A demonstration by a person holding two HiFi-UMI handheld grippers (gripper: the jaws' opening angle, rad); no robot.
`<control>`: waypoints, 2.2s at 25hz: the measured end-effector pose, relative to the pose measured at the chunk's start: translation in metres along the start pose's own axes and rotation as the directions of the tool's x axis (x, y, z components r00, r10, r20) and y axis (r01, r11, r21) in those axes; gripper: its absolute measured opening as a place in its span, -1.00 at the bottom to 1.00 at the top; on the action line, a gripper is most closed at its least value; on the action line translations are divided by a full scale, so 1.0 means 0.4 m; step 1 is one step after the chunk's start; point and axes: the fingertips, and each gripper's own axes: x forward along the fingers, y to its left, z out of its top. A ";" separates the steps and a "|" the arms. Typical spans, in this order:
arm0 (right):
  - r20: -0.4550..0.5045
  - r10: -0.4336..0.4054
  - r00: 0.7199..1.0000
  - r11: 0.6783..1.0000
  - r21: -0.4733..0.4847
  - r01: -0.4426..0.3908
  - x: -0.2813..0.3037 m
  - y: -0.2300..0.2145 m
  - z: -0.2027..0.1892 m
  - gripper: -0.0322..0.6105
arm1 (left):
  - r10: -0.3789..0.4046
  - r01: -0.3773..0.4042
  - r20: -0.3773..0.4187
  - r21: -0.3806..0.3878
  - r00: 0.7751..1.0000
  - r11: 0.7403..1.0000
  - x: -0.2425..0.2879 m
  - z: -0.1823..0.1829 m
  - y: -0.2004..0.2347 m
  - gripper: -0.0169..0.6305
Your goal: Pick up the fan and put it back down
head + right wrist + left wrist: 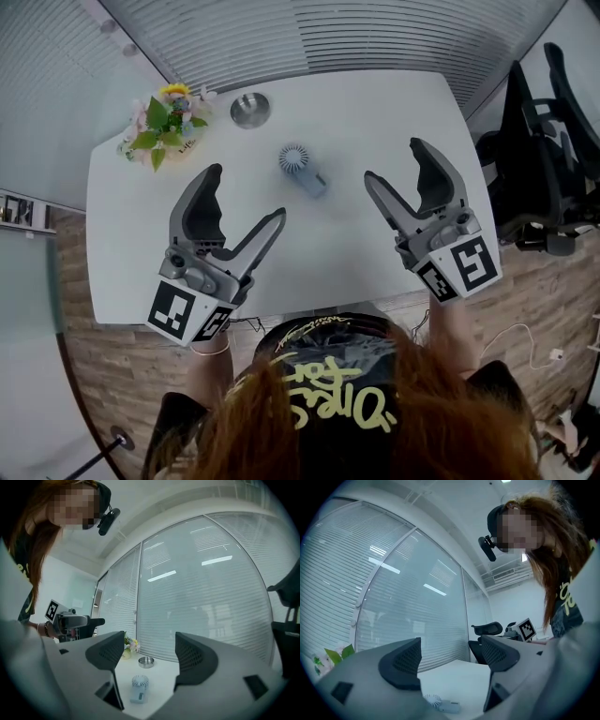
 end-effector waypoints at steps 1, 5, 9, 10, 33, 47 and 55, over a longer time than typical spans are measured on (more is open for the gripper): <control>0.001 0.000 1.000 1.000 0.006 0.000 -0.002 0.001 -0.001 0.17 | -0.001 0.001 0.001 0.000 1.000 1.000 0.000 0.000 -0.002 0.28; 0.001 0.008 1.000 1.000 0.006 -0.008 -0.005 0.010 -0.004 0.17 | -0.002 0.002 -0.001 0.000 1.000 1.000 -0.003 -0.001 -0.006 0.28; 0.001 0.032 0.999 0.999 0.004 -0.032 -0.003 0.025 -0.008 0.17 | -0.003 0.003 0.001 -0.002 1.000 1.000 -0.007 -0.003 -0.008 0.26; 0.001 0.039 0.999 0.999 0.004 -0.039 -0.002 0.029 -0.009 0.17 | -0.003 0.003 0.001 -0.004 1.000 1.000 -0.008 -0.004 -0.008 0.25; 0.002 0.078 0.997 0.997 0.019 -0.078 0.022 0.070 -0.032 -0.86 | -0.023 0.023 -0.006 0.004 1.000 1.000 -0.028 -0.019 -0.010 -0.65; -0.012 0.070 0.997 0.997 -0.011 -0.070 0.026 0.064 -0.040 -0.89 | -0.043 0.042 -0.025 -0.005 0.999 0.999 -0.020 -0.033 -0.018 -0.97; -0.023 0.072 0.997 0.997 -0.030 -0.073 0.036 0.072 -0.029 -0.89 | -0.035 0.035 -0.020 0.000 0.999 0.999 -0.025 -0.026 -0.009 -0.97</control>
